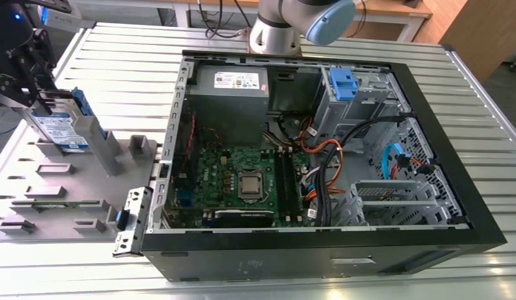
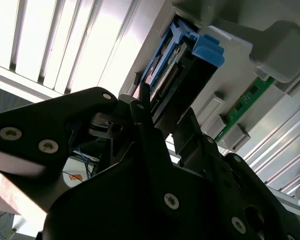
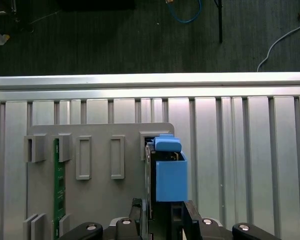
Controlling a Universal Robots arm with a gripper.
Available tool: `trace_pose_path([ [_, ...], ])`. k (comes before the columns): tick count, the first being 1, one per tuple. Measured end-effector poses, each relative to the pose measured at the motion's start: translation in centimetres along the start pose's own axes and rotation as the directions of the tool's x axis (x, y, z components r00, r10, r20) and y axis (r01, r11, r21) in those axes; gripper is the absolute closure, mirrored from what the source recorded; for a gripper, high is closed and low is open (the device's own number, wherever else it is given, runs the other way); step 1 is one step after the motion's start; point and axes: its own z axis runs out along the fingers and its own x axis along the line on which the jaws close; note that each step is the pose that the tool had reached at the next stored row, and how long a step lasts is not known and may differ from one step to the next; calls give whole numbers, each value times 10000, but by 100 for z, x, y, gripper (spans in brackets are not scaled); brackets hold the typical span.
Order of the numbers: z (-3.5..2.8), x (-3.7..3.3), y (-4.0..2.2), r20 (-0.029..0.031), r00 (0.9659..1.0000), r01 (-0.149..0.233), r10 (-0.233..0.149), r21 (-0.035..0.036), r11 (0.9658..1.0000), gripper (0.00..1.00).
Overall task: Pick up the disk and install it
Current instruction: 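Pick up the disk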
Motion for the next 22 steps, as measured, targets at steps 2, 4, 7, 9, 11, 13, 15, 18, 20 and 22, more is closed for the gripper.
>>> trace_pose_path([
  [2, -2, 0, 0, 1, 10000, 0, 0, 2, 10000, 56],
  [4, -3, 0, 0, 1, 10000, 0, 0, 1, 10000, 56],
  [7, -4, 0, 0, 1, 10000, 0, 0, 1, 10000, 56],
  [9, -5, 0, 0, 0, 10000, 0, 0, 0, 10000, 56],
  [11, -5, 0, 0, 1, 10000, 0, 0, 1, 10000, 56],
  [13, -6, 0, 0, 1, 10000, 0, 0, 0, 10000, 57],
  [15, -6, 0, 0, 1, 10000, 0, 0, 1, 10000, 64],
  [18, -7, 0, 0, 1, 10000, 0, 0, 1, 10000, 64],
  [20, -8, 0, 0, 0, 10000, 0, 0, 1, 10000, 64],
  [22, -8, 0, 0, 0, 10000, 0, 0, 1, 10000, 64],
])
